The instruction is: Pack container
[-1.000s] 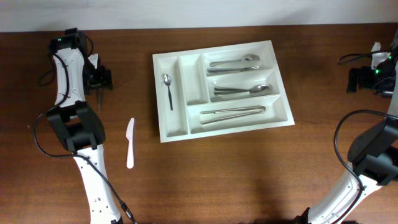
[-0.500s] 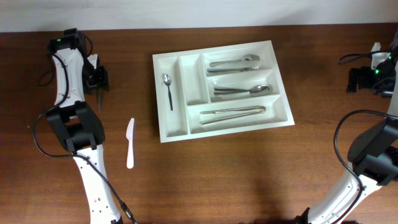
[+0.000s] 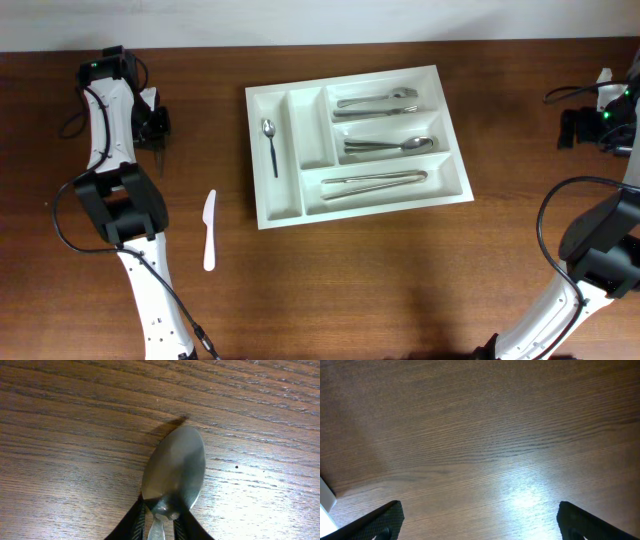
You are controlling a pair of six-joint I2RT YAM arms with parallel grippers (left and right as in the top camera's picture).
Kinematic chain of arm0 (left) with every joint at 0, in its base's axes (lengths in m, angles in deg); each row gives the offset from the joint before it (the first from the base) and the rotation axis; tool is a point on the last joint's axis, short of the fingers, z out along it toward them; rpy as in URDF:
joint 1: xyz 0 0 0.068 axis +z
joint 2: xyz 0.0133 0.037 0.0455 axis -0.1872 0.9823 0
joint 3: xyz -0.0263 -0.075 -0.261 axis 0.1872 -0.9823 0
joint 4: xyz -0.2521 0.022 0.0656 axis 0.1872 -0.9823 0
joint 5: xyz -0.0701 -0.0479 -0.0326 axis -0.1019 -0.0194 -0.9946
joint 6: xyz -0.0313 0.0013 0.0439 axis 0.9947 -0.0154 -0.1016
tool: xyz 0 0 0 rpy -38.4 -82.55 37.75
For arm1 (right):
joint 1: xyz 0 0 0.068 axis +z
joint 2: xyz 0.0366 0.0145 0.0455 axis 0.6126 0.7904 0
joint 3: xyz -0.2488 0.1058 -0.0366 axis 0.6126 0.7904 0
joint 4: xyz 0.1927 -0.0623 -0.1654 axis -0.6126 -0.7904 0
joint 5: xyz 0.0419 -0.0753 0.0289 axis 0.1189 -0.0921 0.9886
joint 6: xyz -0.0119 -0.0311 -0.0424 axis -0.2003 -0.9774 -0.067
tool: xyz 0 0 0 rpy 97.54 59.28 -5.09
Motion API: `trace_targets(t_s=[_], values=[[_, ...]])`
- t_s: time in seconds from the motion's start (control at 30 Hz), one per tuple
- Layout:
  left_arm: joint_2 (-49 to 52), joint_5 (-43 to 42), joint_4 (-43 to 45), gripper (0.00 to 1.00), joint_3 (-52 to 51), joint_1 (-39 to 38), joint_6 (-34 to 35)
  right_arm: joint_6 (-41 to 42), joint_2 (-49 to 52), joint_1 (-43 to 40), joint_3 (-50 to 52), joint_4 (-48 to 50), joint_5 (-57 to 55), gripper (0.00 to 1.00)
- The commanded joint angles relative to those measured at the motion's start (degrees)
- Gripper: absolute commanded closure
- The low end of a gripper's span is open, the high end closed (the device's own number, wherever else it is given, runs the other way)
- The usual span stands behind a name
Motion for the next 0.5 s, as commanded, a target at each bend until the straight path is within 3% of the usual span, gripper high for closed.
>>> trace_targets(t_s=[0.0,0.13,0.47], values=[[2.47,-0.87,0.13,0.83,-0.17,0.24,-0.31,0.61,0.31,-0.33,0.35,0.02,0.35,0.01],[2.47,-0.87,0.17,0.96,-0.17,0.22,-0.31,0.61,0.31,-0.33,0.35,0.04,0.35,0.01],[2.43,-1.05,-0.04,0.98,0.00,0.22,-0.26,0.61,0.31,-0.33,0.35,0.04,0.35,0.01]])
